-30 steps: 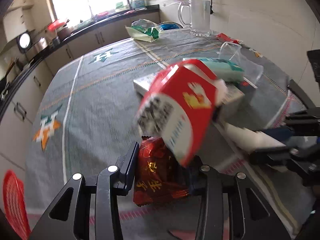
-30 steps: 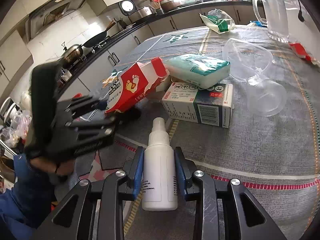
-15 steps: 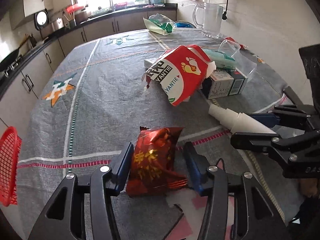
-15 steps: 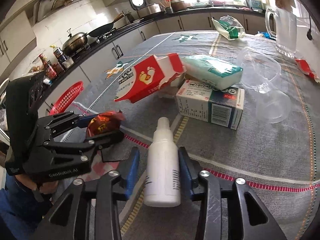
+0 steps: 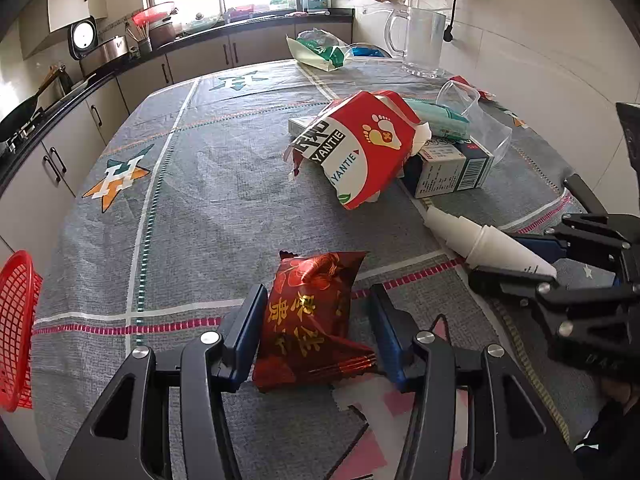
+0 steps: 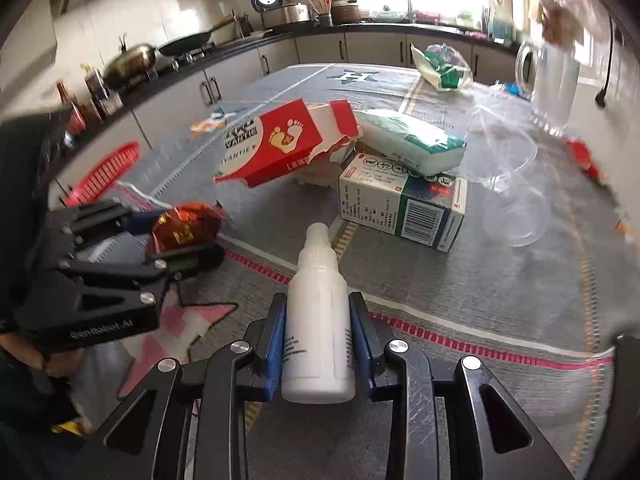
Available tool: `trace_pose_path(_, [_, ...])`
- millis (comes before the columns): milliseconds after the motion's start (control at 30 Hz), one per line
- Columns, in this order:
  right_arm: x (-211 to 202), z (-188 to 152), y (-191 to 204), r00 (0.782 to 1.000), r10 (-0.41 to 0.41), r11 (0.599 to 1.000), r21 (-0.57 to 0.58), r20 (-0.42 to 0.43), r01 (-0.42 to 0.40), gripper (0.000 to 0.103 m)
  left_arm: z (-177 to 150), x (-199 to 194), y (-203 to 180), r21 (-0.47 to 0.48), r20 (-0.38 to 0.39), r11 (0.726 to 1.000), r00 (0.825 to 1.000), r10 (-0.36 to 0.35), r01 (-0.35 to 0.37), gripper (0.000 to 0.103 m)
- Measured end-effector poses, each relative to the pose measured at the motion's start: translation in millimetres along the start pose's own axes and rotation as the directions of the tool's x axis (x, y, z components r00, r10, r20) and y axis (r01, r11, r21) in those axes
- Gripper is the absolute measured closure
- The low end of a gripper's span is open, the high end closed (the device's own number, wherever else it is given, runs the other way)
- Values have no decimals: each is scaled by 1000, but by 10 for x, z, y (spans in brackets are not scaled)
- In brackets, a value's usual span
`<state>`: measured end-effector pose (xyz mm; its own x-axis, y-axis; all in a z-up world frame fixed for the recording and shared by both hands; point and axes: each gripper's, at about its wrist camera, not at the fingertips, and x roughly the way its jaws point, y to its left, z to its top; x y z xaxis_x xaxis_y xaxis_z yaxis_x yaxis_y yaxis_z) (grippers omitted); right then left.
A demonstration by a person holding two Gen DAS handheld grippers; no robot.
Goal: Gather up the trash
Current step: 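Grasp the red snack bag with the left gripper while the right holds the spray bottle, then lift the snack bag and spray bottle off the table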
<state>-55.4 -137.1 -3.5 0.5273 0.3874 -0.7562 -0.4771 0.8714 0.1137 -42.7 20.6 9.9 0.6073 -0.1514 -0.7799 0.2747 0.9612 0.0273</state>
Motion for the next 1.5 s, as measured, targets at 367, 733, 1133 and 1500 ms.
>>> trace_pose_path(367, [-36, -49, 38, 998, -56, 998, -5, 17, 56, 66, 2, 3, -18, 3, 1, 1000, 1000, 3, -3, 52])
trace_pose_path(733, [-29, -58, 111, 995, -96, 995, -10, 15, 96, 69, 19, 24, 2, -2, -6, 1000, 1000, 14, -14, 43])
trace_pose_path(1133, [-40, -43, 220, 973, -230, 972, 42, 8, 230, 70, -7, -14, -91, 38, 7, 999, 1000, 17, -17, 57])
trace_pose_path(1500, [-28, 11, 258, 947, -321, 944, 72, -17, 321, 70, -14, -26, -96, 48, 10, 998, 999, 32, -32, 58])
